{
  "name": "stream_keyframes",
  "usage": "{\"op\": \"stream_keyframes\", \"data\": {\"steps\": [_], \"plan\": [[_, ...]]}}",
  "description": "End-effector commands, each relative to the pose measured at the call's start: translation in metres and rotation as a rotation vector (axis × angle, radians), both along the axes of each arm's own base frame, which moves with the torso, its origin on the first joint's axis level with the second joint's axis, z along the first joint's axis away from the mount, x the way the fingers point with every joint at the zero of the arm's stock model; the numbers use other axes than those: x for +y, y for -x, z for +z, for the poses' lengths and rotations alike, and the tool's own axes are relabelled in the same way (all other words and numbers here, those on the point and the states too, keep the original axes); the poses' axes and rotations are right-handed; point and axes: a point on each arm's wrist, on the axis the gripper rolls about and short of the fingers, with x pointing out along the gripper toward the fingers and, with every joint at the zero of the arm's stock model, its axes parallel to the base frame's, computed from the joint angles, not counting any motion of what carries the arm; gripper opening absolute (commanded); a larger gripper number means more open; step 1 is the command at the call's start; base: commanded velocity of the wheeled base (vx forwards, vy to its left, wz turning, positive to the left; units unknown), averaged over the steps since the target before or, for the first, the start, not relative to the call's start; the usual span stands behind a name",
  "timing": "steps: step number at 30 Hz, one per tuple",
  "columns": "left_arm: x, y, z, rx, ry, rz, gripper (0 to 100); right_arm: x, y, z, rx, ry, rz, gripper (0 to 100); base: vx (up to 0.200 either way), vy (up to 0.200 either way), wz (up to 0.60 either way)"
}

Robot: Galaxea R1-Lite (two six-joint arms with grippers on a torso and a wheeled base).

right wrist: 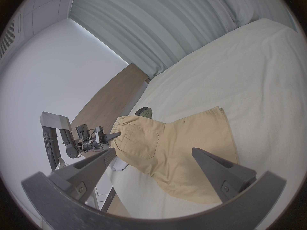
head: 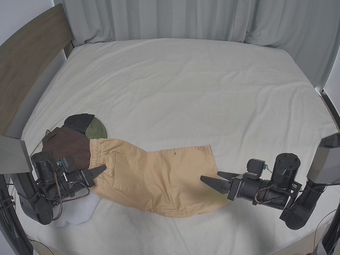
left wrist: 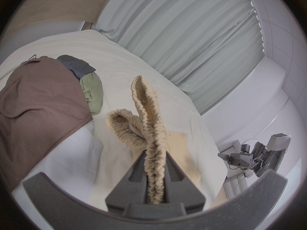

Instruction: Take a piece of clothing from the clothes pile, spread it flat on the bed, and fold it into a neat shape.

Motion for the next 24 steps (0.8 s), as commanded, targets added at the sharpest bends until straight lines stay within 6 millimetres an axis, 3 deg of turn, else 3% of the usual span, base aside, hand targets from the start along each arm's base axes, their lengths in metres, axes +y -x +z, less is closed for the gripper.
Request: {"op": "stream_keyframes", "data": {"steps": [1,16,24], "plan": [[-0.007,-0.002,0.002,-0.012,-0.001,-0.007,0,0.0,0.0,0.0,-0.002,-0.001,0.0,100,0.0,0.0,0.0],[-0.027,-0.007,0.006,-0.042,-0.003,-0.03,0,0.0,0.0,0.001,-0.005,-0.003,-0.001,100,0.0,0.0,0.0],[-0.052,-0.014,0.013,-0.069,0.041,-0.044,0,0.0,0.0,0.002,-0.006,-0.004,0.0,100,0.0,0.0,0.0]]}}
